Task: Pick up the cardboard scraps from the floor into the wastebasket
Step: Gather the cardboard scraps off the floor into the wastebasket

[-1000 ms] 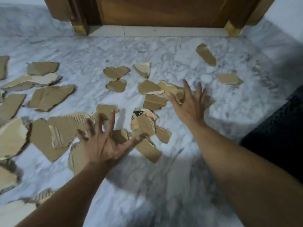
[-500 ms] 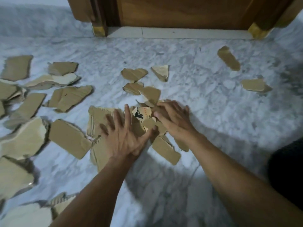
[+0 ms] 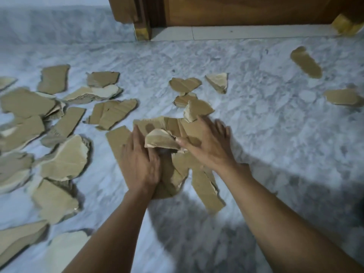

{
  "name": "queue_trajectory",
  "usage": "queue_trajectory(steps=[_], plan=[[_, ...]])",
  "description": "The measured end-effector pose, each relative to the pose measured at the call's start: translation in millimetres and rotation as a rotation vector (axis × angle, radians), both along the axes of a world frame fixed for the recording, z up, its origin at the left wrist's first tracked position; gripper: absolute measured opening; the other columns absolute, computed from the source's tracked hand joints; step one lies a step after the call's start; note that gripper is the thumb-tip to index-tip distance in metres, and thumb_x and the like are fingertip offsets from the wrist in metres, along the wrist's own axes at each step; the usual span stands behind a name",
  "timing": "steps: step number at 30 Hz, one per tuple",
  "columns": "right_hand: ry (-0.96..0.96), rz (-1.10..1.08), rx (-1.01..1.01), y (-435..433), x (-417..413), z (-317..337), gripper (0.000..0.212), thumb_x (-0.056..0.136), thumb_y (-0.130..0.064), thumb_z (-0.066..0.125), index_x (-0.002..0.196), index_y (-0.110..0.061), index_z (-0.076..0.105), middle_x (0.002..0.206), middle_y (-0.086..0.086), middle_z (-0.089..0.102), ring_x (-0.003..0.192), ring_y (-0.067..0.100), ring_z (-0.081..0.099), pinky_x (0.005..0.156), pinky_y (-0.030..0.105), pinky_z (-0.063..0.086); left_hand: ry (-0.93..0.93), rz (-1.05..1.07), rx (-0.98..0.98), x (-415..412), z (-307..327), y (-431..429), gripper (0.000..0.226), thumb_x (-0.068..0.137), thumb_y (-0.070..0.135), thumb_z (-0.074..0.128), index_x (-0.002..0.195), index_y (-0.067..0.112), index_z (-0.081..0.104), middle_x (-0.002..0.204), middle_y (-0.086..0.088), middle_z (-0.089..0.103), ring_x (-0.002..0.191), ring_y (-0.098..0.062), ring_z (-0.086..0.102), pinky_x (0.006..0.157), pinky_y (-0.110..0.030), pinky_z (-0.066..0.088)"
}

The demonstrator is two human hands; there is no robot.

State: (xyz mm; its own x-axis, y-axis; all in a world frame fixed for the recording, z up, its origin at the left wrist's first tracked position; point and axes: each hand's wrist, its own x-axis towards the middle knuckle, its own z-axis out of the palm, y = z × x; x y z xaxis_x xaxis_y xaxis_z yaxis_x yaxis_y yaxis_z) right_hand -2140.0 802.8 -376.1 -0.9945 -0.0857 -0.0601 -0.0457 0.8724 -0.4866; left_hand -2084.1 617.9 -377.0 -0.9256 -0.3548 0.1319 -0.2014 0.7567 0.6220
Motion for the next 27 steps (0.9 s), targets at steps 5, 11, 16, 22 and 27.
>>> queue_trajectory(steps=[5,11,16,22,27], plan=[[0.108,0.049,0.061,-2,2,-10,0.09,0.083,-0.084,0.038,0.154,-0.029,0.033,0.16,0.0,0.036,0.15,0.031,0.024,0.119,0.058,0.015,0.022,0.17,-0.095,3,14,-34,0.07,0.092,0.051,0.023,0.156,0.024,0.033,0.157,-0.013,0.039,0.144,-0.037,0.033,0.116,-0.047,0.024],[0.122,-0.045,-0.057,-37,2,-4,0.059,0.099,-0.054,0.035,0.148,-0.024,0.046,0.154,0.004,0.047,0.147,0.028,0.029,0.122,0.051,0.014,-0.269,-0.009,-0.177,11,-2,-35,0.084,0.092,0.075,0.011,0.161,0.026,0.007,0.169,-0.008,0.01,0.154,-0.036,-0.001,0.125,-0.049,-0.001],[0.27,-0.099,-0.225,-48,-11,-1,0.074,0.084,-0.062,0.061,0.146,-0.024,0.045,0.15,0.009,0.042,0.142,0.03,0.032,0.117,0.051,0.029,-0.046,0.206,-0.038,-19,8,-34,0.083,0.093,0.068,0.044,0.155,0.015,0.03,0.153,-0.016,0.041,0.141,-0.038,0.034,0.114,-0.054,0.026],[-0.228,-0.146,0.051,-23,-88,19,0.08,0.088,-0.085,0.011,0.159,-0.048,0.011,0.171,0.008,-0.009,0.155,0.036,-0.016,0.117,0.066,-0.014,-0.216,-0.094,-0.171,-56,0,-48,0.096,0.089,0.082,0.019,0.161,0.02,0.007,0.168,-0.012,0.009,0.155,-0.033,0.004,0.123,-0.055,0.002],[-0.174,0.133,0.0,-44,-45,20,0.074,0.094,-0.076,0.025,0.155,-0.035,0.029,0.168,0.001,0.018,0.154,0.029,0.008,0.122,0.05,0.006,-0.139,-0.129,-0.214,-31,-10,-34,0.07,0.104,0.058,0.019,0.159,0.015,0.025,0.165,-0.009,0.024,0.154,-0.028,0.014,0.124,-0.047,0.011]])
